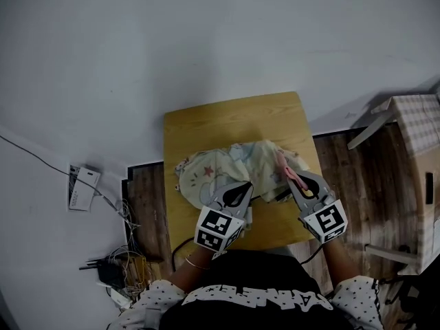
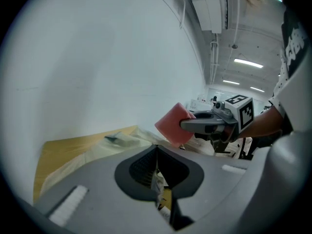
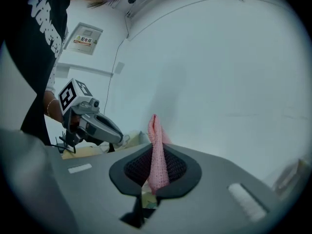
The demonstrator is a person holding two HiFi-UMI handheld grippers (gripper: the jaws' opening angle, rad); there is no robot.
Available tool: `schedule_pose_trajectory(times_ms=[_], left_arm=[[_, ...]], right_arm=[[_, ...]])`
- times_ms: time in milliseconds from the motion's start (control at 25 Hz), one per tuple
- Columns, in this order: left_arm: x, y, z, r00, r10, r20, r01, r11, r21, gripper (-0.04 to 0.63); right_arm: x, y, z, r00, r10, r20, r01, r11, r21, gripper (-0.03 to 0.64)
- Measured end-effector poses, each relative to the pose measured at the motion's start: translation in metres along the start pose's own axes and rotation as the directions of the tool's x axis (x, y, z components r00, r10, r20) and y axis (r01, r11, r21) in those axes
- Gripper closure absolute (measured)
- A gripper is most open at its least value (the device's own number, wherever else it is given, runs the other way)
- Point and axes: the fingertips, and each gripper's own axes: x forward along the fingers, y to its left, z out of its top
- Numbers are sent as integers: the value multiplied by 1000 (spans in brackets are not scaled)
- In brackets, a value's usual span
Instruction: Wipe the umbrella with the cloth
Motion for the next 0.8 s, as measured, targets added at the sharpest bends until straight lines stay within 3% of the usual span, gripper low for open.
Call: schedule_pose_trajectory(times_ms=[360,800], left_arm=[[50,-40,-22,991,-82,-104,91,992,84,594],[81,-34,-67,971,-34,-236,61,992,108,592]], right_arm=[[-20,-3,-8,1000,-15,-9,15,1000,10,583],[-36,-4,-18,999,-13,-38,14,1000,27,583]])
